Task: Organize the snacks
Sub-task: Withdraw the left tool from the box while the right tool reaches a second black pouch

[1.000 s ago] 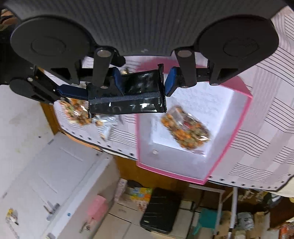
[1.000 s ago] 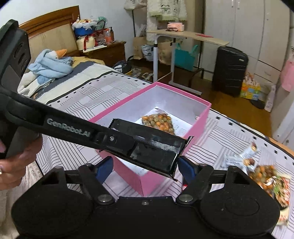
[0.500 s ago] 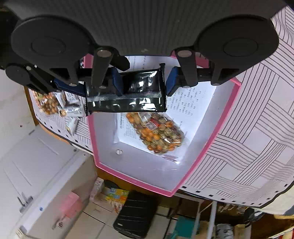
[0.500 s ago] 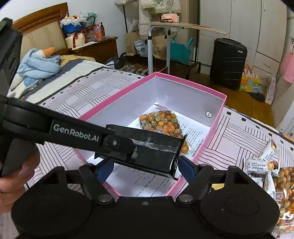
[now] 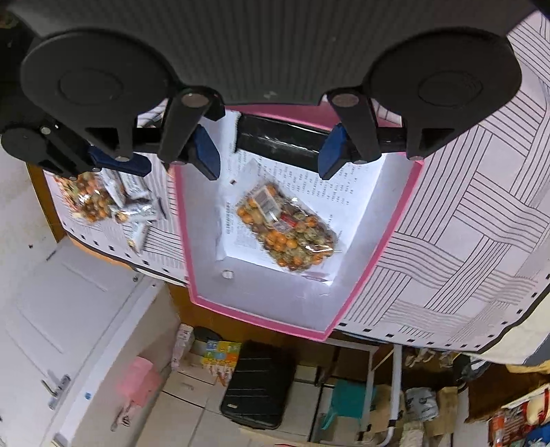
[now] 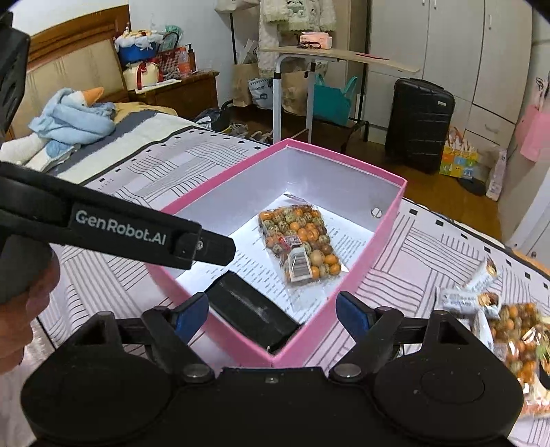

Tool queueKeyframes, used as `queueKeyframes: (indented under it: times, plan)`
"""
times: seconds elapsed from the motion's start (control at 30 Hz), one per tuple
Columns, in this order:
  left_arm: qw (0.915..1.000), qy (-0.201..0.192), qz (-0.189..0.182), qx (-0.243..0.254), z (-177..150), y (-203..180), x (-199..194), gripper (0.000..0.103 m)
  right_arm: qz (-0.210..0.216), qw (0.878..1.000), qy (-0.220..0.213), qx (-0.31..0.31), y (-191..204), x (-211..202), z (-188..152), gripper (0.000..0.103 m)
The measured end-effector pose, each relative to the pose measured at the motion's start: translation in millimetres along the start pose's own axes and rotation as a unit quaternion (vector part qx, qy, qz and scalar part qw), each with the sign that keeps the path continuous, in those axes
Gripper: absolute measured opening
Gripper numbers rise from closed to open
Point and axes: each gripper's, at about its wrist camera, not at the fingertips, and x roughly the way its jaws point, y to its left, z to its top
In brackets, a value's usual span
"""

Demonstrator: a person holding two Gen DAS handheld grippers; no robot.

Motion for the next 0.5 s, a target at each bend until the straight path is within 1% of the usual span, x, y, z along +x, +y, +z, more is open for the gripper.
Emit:
queueKeyframes:
  times: [0.17, 0.3, 0.5]
  plan:
    - [0.9992, -0.01, -0.011, 0.038, -3, -24, -26, 0.062, -0.019, 1.0, -0.008, 0.003, -5, -31, -10, 0.086]
    - [0.9971, -0.017, -0.027, 0.069, -6, -46, -45, 0.062, -0.027, 0.999, -0.013, 0.011, -17, -64, -22, 0.087]
    - [0.9925, -0.011, -0.073, 0.097, -12, -80, -59, 0.062, -0.062, 0.996, -0.022, 0.052, -55, -105, -43, 0.088]
